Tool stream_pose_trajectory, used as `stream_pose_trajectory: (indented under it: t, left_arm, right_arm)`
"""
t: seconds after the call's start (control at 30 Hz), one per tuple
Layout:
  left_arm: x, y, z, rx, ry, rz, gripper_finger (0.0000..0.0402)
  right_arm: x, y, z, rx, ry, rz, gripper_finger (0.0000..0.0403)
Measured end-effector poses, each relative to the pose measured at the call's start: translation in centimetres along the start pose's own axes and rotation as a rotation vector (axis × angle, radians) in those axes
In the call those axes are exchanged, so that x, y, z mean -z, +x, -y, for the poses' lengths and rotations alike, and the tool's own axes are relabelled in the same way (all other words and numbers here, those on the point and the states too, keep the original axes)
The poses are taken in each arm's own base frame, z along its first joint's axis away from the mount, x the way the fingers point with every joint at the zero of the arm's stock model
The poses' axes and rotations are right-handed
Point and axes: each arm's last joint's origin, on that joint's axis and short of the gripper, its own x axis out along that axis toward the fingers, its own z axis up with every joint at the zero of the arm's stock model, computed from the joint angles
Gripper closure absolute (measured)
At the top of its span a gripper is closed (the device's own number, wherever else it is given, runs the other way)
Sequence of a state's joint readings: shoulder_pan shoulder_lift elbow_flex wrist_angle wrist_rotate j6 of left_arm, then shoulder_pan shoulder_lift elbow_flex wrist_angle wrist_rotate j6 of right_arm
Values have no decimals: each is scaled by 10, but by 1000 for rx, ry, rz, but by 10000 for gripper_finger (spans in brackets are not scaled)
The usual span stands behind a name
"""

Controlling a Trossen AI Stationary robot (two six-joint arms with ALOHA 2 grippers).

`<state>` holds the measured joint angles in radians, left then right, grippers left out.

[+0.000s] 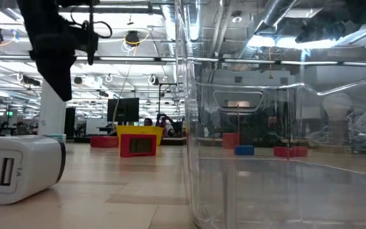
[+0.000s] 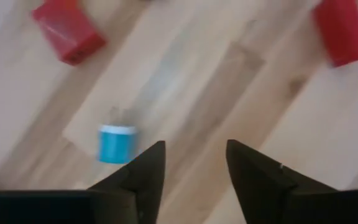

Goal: Pick & Place Office items
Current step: Put the left blue power adapter into the clear bin

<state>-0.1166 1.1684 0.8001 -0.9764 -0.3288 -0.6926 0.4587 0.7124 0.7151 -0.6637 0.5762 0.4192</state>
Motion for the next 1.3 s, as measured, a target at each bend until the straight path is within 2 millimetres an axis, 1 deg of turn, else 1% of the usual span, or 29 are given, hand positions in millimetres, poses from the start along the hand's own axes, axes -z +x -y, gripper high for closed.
stream_pose_trajectory:
  t: [0.13,0.27,0.4,0.47,0.57,0.67,0.73,0.93,1.07,1.17,1.3]
  left_arm:
    - [-4,-1,-28,-14,2,-89,182]
    - [-8,2,-43,37,22,-154,155]
    - [-11,7,-41,69,169,-179,150]
    - [-15,9,-37,94,230,-138,154]
    - [-19,9,-34,121,266,-85,161]
    - [-20,9,-35,121,259,-78,164]
    - [-19,12,-37,114,224,-88,161]
    - [-6,30,-45,81,137,-172,136]
    - [-11,36,-48,67,110,-192,124]
    - [-13,47,-48,80,107,-256,123]
    - [-17,67,-51,107,105,-358,123]
  right_arm:
    - [0,0,0,-2,1,2,181]
    - [-1,0,-1,-7,0,11,181]
    - [-1,0,-1,-7,-5,9,181]
    - [-1,0,0,-6,-6,7,181]
    - [0,0,0,-5,-8,3,181]
    - [1,0,0,-4,-15,-5,181]
    - [1,0,-1,-7,-21,-10,181]
    - [2,-2,-4,-27,-32,-9,181]
    - [2,-3,-5,-38,-34,-4,181]
    - [1,-3,-6,-42,-28,5,181]
    - [1,-3,-6,-44,-31,10,181]
